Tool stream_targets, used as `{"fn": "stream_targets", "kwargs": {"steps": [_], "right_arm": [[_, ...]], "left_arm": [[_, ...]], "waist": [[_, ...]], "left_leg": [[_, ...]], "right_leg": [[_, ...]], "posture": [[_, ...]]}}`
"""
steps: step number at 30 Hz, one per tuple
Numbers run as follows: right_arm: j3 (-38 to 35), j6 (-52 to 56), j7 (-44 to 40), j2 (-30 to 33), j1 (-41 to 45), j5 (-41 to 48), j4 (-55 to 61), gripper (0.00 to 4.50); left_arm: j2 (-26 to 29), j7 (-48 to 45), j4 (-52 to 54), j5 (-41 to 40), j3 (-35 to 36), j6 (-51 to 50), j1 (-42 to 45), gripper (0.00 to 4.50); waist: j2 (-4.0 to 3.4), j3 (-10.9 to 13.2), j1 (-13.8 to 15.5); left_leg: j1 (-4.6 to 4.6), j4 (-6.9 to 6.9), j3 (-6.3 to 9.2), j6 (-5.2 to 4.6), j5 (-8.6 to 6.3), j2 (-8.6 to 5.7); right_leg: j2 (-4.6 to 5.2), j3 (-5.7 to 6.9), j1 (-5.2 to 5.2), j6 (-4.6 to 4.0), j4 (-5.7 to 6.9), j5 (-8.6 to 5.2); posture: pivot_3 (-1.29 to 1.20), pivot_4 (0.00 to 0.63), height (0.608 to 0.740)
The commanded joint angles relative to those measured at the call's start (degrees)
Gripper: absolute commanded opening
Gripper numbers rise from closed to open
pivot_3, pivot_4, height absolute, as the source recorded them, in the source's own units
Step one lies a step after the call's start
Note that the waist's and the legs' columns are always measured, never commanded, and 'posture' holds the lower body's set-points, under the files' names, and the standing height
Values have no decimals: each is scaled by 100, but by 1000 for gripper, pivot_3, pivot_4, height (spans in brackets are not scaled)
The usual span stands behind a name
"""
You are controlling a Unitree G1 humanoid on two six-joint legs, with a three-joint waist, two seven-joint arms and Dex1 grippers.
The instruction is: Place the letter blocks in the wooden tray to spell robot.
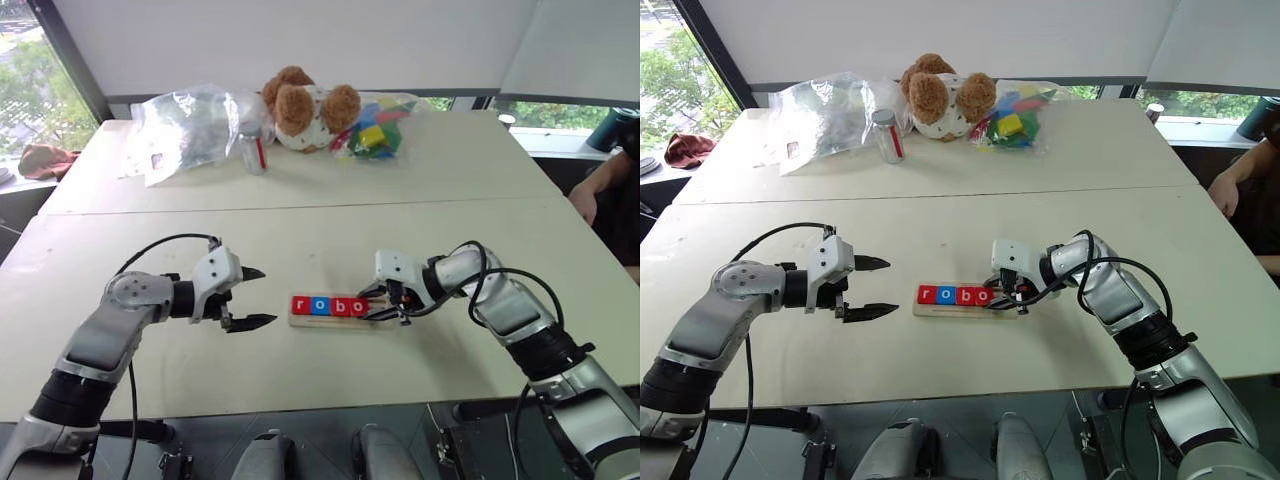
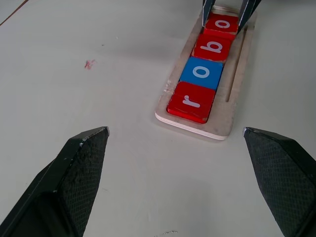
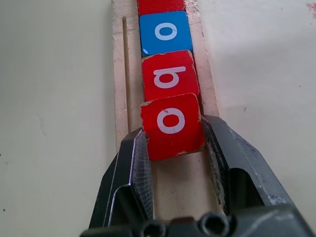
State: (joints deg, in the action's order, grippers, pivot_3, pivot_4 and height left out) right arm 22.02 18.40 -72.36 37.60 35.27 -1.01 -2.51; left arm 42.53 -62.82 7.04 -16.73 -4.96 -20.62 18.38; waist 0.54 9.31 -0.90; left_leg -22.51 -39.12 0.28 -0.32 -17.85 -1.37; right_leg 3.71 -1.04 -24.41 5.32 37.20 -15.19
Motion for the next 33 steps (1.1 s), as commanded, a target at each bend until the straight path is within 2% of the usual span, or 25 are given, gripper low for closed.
{"fn": "stream_targets", "kwargs": {"steps": [1, 8, 14, 15, 21, 25, 28, 29, 33], "right_arm": [[103, 15, 57, -97, 109, -76, 78, 1090], [91, 159, 41, -117, 86, -88, 189, 1090], [39, 324, 32, -62, 77, -23, 429, 4077], [26, 330, 28, -54, 90, -11, 457, 4467], [-175, 403, 168, -54, 300, 58, 533, 4467], [-426, 274, 178, 290, 226, 68, 702, 4467], [-853, 720, 532, 533, 33, 117, 875, 4467], [-978, 921, 695, 541, -24, 131, 926, 4467], [-2246, 2895, 2774, -50, -323, -268, 1204, 4467]], "left_arm": [[-20, 41, 96, 6, 32, 92, 52, 4500], [-21, 50, 98, -1, 21, 100, 47, 4500], [-34, 38, 49, 2, 5, 118, 85, 4500], [-38, 36, 35, 5, 2, 124, 96, 4500], [-80, 42, -33, 25, -21, 168, 170, 4500], [-75, 47, -17, 20, -6, 179, 168, 4500], [-82, 51, 118, -139, 95, 70, 140, 4500], [-90, 52, 175, -218, 135, 15, 129, 4500], [-191, 73, 585, -562, 121, -378, 308, 4500]], "waist": [[0, 0, -1], [0, 0, 5], [0, 0, 15], [0, 0, 15], [0, 0, 21], [0, 0, 30], [0, 0, 45], [0, 0, 41], [1, -1, 36]], "left_leg": [[0, 0, 0, 0, 0, 0], [1, 0, 0, 1, 1, 2], [0, 1, 1, 1, 0, 2], [0, 1, 1, 1, 0, 2], [0, -1, 0, 1, 1, 1], [-1, 1, 1, 1, 0, 1], [-3, 1, 1, 1, 0, 0], [-4, 0, 1, 1, 0, 0], [-4, 2, 3, 2, 1, 1]], "right_leg": [[-1, 0, 0, 0, 1, 0], [-3, 0, 0, 0, 2, 0], [-2, 1, 0, 0, 1, 0], [-2, 1, 0, 0, 1, 0], [0, 0, 0, 0, 1, 0], [-1, 2, -1, 0, 1, 0], [1, 2, 0, 0, -2, 0], [3, 2, 0, 0, -2, 0], [5, -3, -2, 0, 1, 0]], "posture": [[0, 150, 740], [0, 150, 740], [0, 150, 740], [0, 150, 740], [0, 150, 740], [0, 150, 740], [0, 150, 740], [0, 150, 740], [0, 150, 740]]}}
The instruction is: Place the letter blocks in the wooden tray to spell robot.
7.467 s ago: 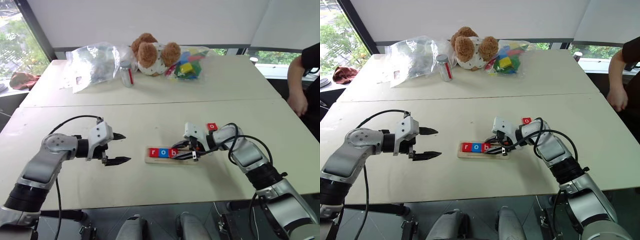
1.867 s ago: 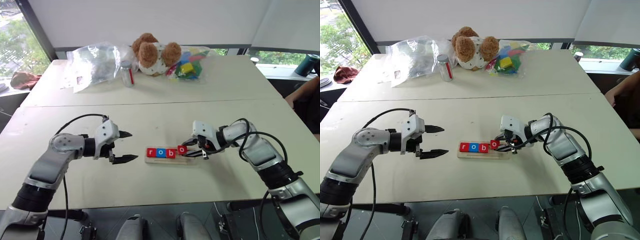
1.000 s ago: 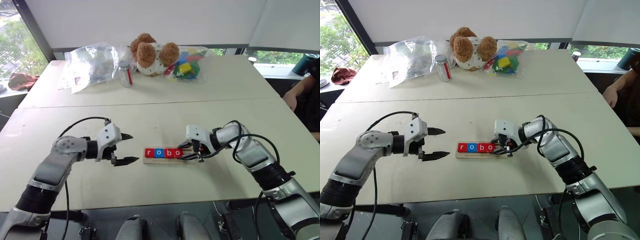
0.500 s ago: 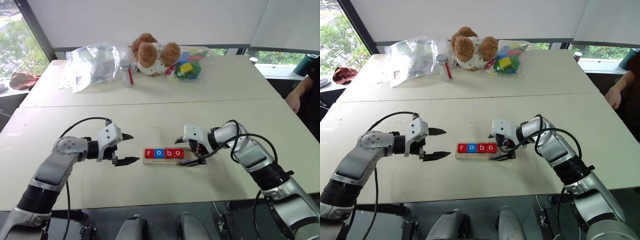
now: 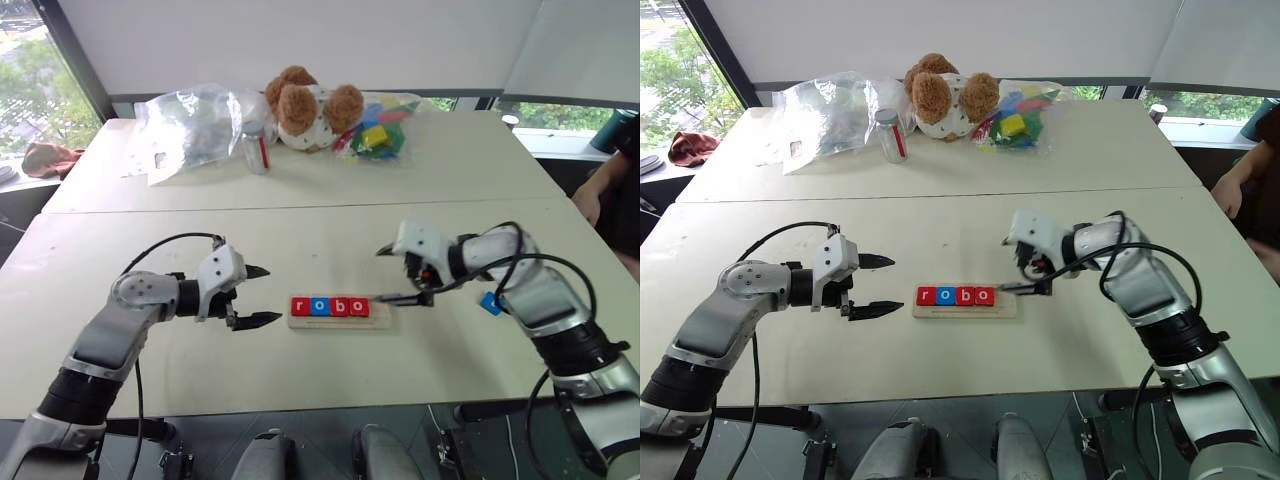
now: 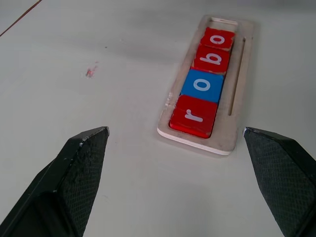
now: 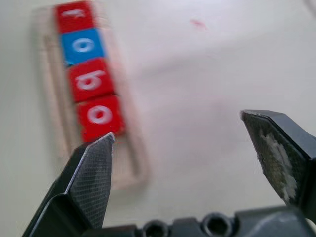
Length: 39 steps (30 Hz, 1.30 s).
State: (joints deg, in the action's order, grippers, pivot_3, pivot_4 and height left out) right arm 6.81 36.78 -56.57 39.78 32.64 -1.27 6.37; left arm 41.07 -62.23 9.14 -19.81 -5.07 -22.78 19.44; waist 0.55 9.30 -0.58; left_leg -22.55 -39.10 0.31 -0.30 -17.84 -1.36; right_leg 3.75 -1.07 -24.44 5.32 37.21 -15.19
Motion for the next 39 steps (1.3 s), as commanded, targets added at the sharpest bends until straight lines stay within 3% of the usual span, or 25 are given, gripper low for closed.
{"fn": "stream_targets", "kwargs": {"steps": [1, 4, 8, 11, 15, 32, 35, 39], "right_arm": [[-1011, 1531, 1777, -555, -68, -419, 495, 4467], [-1844, 2839, 3335, -1550, -137, -998, 1426, 4467], [-2175, 3860, 4566, -2807, -709, -1583, 2938, 4467], [-2115, 4318, 5184, -3591, -1365, -1879, 3694, 4467], [-2484, 4788, 5561, -4454, -1549, -1874, 4019, 4467], [-3779, 4235, 6209, -5051, -847, -1176, 2612, 4467], [-3809, 4170, 6326, -5099, -858, -1059, 2490, 3562], [-3665, 4186, 6459, -5197, -969, -936, 2498, 1598]], "left_arm": [[-86, 0, 383, -259, 64, -184, 292, 4500], [-245, -68, 298, -243, -150, -189, 578, 4500], [-451, -258, -149, -123, -392, 15, 880, 4500], [-552, -421, -530, 7, -542, 246, 1066, 4500], [-655, -537, -817, 103, -600, 404, 1190, 4500], [-632, -318, -575, 213, -479, 392, 776, 4500], [-620, -276, -559, 214, -452, 383, 752, 4500], [-596, -238, -556, 210, -430, 385, 734, 4500]], "waist": [[0, 0, 4], [-6, -4, 2], [-12, -8, -2], [-10, -11, -6], [-12, -10, -34], [-12, -9, -46], [-12, -10, -48], [-12, -10, -44]], "left_leg": [[0, 1, 0, 2, 1, 0], [-3, 2, -1, 24, 14, -1], [-18, 6, 0, 48, 27, -2], [-20, 10, 8, 47, 27, -2], [-21, -5, -10, 14, 12, -15], [10, 2, -3, 11, 11, -10], [10, 2, -3, 11, 11, -9], [10, 2, -3, 11, 11, -8]], "right_leg": [[0, 1, 0, 0, 0, 0], [0, -2, -8, -1, 7, 0], [-6, -1, -25, -1, 13, 0], [-14, 3, -27, 0, 16, 0], [-18, -4, -27, 1, 21, 1], [-21, 1, -6, 0, 30, 0], [-19, 0, -6, 0, 30, 0], [-18, 0, -5, 0, 30, 0]], "posture": [[0, 150, 740], [0, 150, 740], [0, 150, 740], [0, 150, 740], [0, 150, 740], [0, 150, 740], [0, 150, 740], [0, 150, 740]]}}
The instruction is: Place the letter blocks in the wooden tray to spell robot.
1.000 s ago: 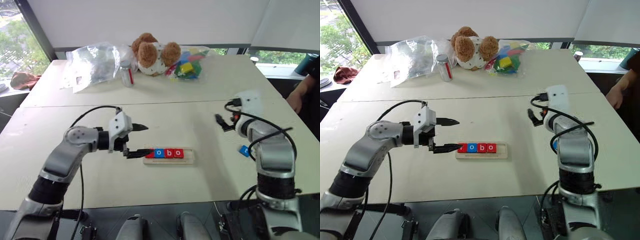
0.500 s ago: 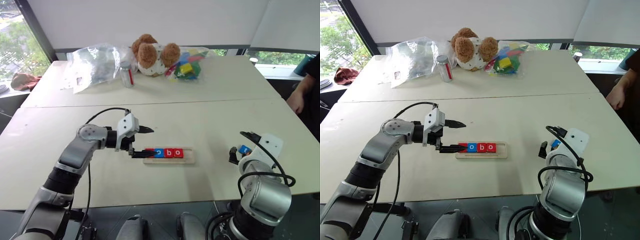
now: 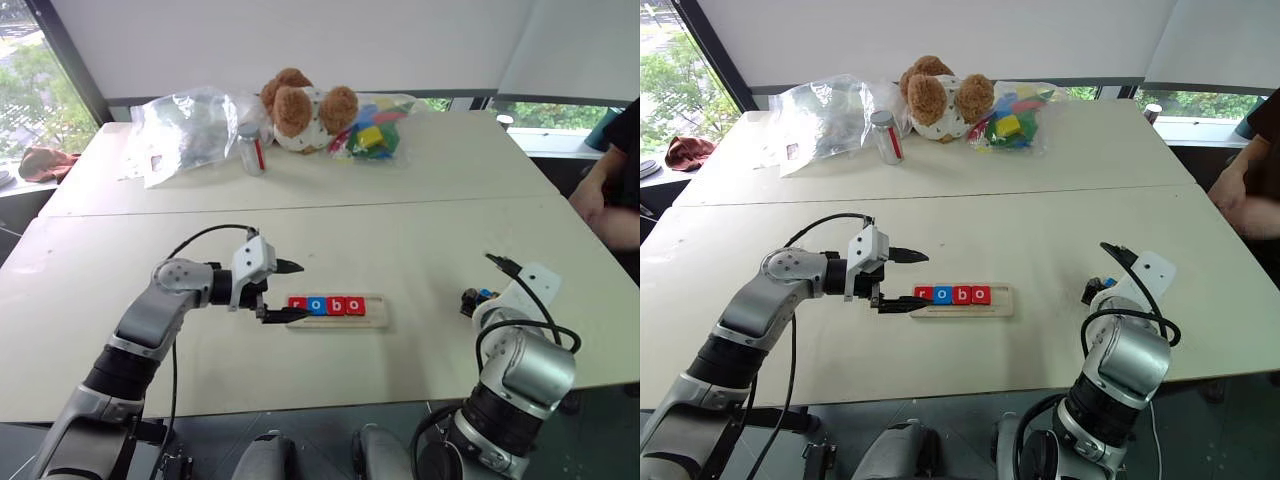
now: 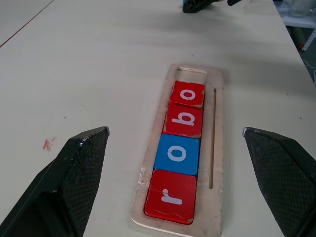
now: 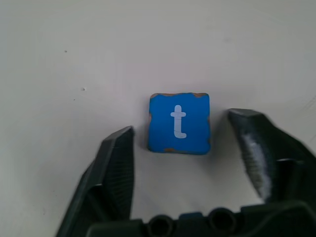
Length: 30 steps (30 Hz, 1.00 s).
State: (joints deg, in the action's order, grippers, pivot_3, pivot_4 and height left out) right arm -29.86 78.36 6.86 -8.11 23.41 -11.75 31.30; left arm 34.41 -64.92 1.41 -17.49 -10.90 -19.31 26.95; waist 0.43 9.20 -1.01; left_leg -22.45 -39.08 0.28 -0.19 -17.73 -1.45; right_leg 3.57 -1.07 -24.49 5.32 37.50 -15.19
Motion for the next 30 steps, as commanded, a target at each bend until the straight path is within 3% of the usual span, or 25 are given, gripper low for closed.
{"fn": "stream_targets", "kwargs": {"steps": [1, 4, 9, 14, 23, 30], "right_arm": [[35, 49, 164, -418, -68, 116, 13, 1171], [170, 34, 217, -257, -114, 153, -13, 1147], [1051, -204, -180, 303, -40, 364, -53, 1147], [1758, 4, -470, 226, -61, 664, 62, 1147], [2051, -110, -622, 512, -340, 869, -271, 1147], [2249, -138, -648, 719, -391, 930, -156, 4473]], "left_arm": [[79, 36, 217, -28, 160, 41, -22, 4500], [101, 46, 218, -40, 173, 55, -37, 4500], [85, 45, 199, -20, 162, 77, -18, 4500], [34, 97, 166, -25, 186, 101, -7, 4500], [56, 189, 121, -52, 277, 91, -58, 4500], [41, 241, 14, -52, 315, 108, -58, 4500]], "waist": [[0, 0, 0], [0, 0, 1], [-1, 0, -27], [-3, 2, -28], [-2, 1, 14], [-2, 1, 22]], "left_leg": [[0, 0, 0, 0, 0, 0], [0, 1, 1, 0, 0, 0], [0, 2, 1, 0, 0, 1], [0, 7, 2, 0, 0, 7], [-5, 4, 3, -2, -1, 0], [-4, 6, 5, -2, -1, 3]], "right_leg": [[1, 0, 0, 0, 0, 0], [1, -1, 0, 0, 0, 0], [0, -1, 0, 0, -1, 0], [-4, -1, -3, -1, -1, 0], [2, 3, 4, 0, -18, 0], [2, 2, 4, -1, -18, 0]], "posture": [[0, 150, 740], [0, 150, 740], [0, 150, 740], [0, 150, 740], [0, 150, 740], [0, 150, 740]]}}
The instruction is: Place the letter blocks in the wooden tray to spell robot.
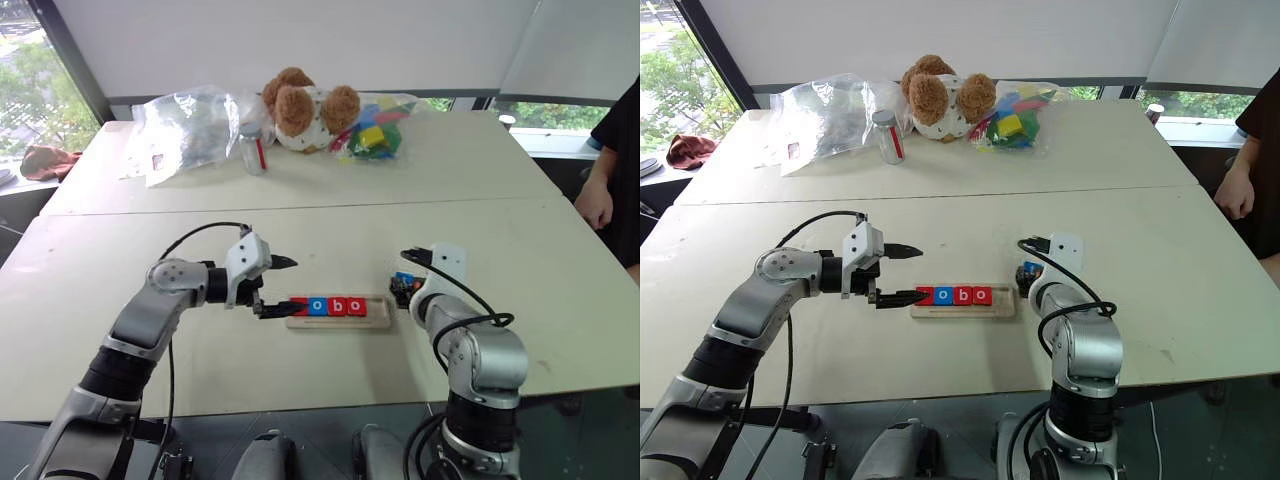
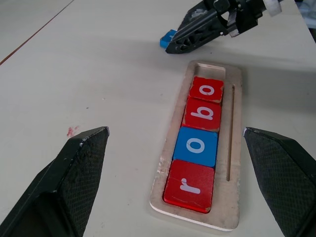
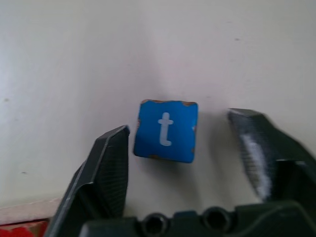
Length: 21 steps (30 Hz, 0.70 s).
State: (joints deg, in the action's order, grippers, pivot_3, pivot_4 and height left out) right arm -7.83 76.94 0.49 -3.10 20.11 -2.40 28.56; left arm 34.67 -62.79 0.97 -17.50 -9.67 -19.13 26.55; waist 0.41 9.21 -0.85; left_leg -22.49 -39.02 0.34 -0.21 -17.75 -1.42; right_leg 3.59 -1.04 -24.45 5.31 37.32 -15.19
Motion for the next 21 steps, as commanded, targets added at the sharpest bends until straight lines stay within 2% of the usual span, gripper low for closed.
{"fn": "stream_targets", "kwargs": {"steps": [1, 6, 9, 13, 15, 18, 21], "right_arm": [[63, 12, -77, 328, -38, 31, 238, 4473], [285, -186, -839, 1549, 119, 357, 660, 4473], [308, -1170, -2110, 2589, 158, 888, 372, 4473], [338, -2884, -4569, 4065, -168, 1692, -540, 4473], [369, -3665, -5578, 4576, -353, 1951, -1003, 4473], [656, -5150, -6563, 5091, -382, 1712, -2097, 4473], [1028, -6402, -7039, 5157, 164, 1341, -3579, 4473]], "left_arm": [[30, 23, 56, -55, 200, 92, -27, 4500], [162, -35, -52, -22, 281, 145, -20, 4500], [259, -103, -73, -62, 358, 129, 18, 4500], [384, -211, -28, -88, 416, 112, 12, 4500], [449, -238, -20, -72, 437, 128, 2, 4500], [546, -276, 29, -103, 494, 104, -24, 4500], [645, -287, 110, -106, 544, 67, -75, 4500]], "waist": [[0, 0, 13], [0, 1, 0], [1, 3, -17], [6, 6, -3], [10, 9, 20], [14, 11, 10], [14, 13, -20]], "left_leg": [[0, -1, 0, 0, 0, -1], [-2, 0, -1, -3, -2, -3], [-1, 3, -1, -3, -2, 1], [2, 2, -2, -11, -6, 3], [2, 0, 2, -16, -9, 4], [2, -3, -5, -21, -12, 4], [7, -11, -9, -21, -12, 4]], "right_leg": [[0, 0, 1, 0, 0, 0], [1, 1, -1, 0, -3, 0], [-2, 3, -1, 0, -5, 0], [-13, 12, 11, 1, -18, -1], [-12, 17, 17, 2, -23, -1], [-5, 13, 19, 3, -25, -1], [-2, 9, 25, 3, -24, -1]], "posture": [[0, 150, 740], [0, 150, 740], [0, 150, 740], [0, 150, 740], [0, 150, 740], [0, 150, 740], [0, 150, 740]]}}
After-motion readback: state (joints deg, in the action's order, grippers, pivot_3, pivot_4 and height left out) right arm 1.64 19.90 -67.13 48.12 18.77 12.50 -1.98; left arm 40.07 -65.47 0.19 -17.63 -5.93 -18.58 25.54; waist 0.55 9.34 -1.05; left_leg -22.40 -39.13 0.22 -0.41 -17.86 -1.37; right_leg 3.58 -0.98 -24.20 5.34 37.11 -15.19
